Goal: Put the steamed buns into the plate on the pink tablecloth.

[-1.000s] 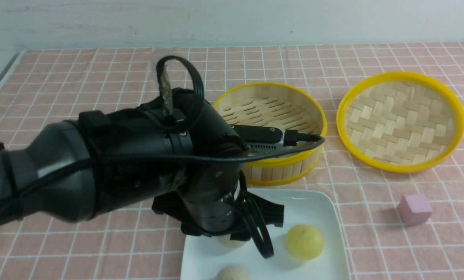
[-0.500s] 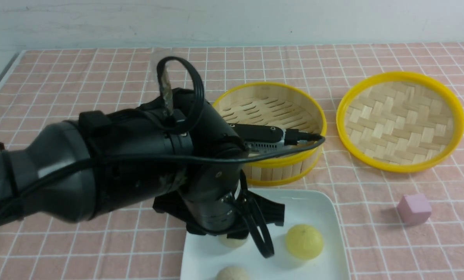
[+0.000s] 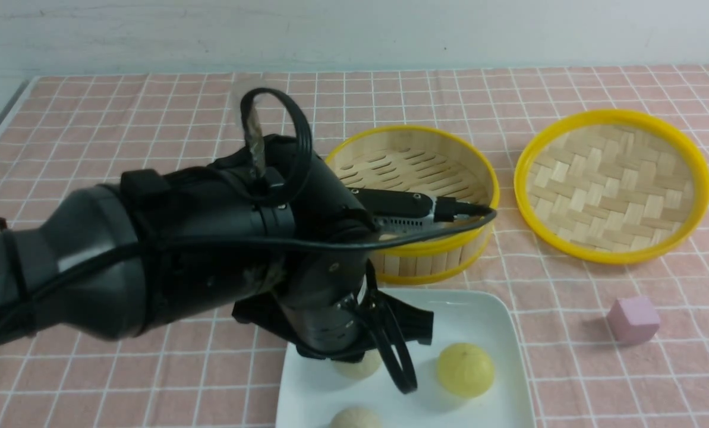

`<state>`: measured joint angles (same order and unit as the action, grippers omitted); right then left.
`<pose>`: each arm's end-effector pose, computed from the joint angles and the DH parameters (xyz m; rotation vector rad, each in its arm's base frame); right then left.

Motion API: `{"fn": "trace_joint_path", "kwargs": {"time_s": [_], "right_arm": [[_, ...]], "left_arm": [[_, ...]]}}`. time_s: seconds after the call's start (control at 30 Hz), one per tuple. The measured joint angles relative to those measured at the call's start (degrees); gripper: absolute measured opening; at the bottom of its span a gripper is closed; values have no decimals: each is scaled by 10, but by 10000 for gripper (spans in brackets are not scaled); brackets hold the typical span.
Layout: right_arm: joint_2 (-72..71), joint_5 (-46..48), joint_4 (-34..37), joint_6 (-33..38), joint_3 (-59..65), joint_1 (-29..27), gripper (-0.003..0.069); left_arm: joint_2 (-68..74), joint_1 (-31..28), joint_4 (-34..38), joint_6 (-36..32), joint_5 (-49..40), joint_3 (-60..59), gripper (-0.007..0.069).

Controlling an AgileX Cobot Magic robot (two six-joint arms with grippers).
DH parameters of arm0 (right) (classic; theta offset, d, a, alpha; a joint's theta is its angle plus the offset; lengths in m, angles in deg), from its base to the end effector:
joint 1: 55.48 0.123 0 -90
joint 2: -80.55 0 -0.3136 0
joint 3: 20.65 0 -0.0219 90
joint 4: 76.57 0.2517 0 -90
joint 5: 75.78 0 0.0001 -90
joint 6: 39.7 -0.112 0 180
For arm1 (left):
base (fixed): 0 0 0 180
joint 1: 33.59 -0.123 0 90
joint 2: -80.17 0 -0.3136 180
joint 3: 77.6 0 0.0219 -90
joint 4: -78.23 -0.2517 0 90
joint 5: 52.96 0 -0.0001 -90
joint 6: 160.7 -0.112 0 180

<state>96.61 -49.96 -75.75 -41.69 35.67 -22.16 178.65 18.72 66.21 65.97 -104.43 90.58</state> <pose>0.0353 0.0241 0.2907 -0.4627 1.6739 0.4706 0.2135 -0.2464 0.2618 0.2829 2.7769 -0.1718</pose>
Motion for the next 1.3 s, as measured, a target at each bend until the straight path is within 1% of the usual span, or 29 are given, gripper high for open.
{"fn": "trace_joint_path", "kwargs": {"time_s": [0.1, 0.13, 0.17, 0.2, 0.23, 0.27, 0.3, 0.33, 0.4, 0.47, 0.6, 0.77, 0.9, 1.1, 1.17, 1.23, 1.3], "right_arm": [[-11, -1, 0, 0, 1, -16, 0], [-16, -8, 0, 0, 10, -45, 0], [-17, -8, 0, 0, 12, -54, 0], [-22, -9, 0, 0, 27, -93, 0], [-25, -9, 0, 0, 32, -98, 0], [-33, -10, 0, 0, 45, -129, 1], [-40, -10, 0, 0, 58, -144, 2], [-56, -10, -1, 0, 85, -186, 3], [-76, -9, -1, 0, 119, -228, 5], [-92, -9, -1, 0, 150, -263, 5], [-96, -8, -2, 0, 197, -304, 9], [-96, -21, -18, 0, 220, -313, 13], [-96, -28, -25, 0, 222, -313, 15], [-96, -29, -26, 0, 222, -307, 15], [-96, -29, -26, 0, 222, -304, 16], [-96, -30, -26, 0, 222, -302, 19], [-96, -30, -26, 0, 222, -302, 22]], "left_arm": [[0, 0, -8, 0, -1, 0, 1], [0, 0, -16, 0, -1, 0, 1], [0, 0, -18, 0, -1, 0, 1], [0, 0, -25, 0, -3, 0, 1], [0, 0, -26, 0, -4, 0, 1], [0, 0, -30, 0, -5, 0, 1], [-1, 0, -31, 0, -7, 0, 1], [-4, 0, -31, -3, -14, 1, 1], [-13, 0, -28, -18, -30, 6, 1], [-34, 0, -29, -47, -53, 18, 1], [-97, 0, -41, -91, -83, 50, 4], [-180, 0, -73, -101, -96, 64, 8], [-279, 0, -106, -104, -137, 66, 9], [-376, 0, -119, -106, -176, 50, 11], [-417, 0, -120, -106, -178, 25, 11], [-478, 0, -120, -104, -167, -27, 11], [-549, 0, -120, -95, -127, -104, 11]]}}
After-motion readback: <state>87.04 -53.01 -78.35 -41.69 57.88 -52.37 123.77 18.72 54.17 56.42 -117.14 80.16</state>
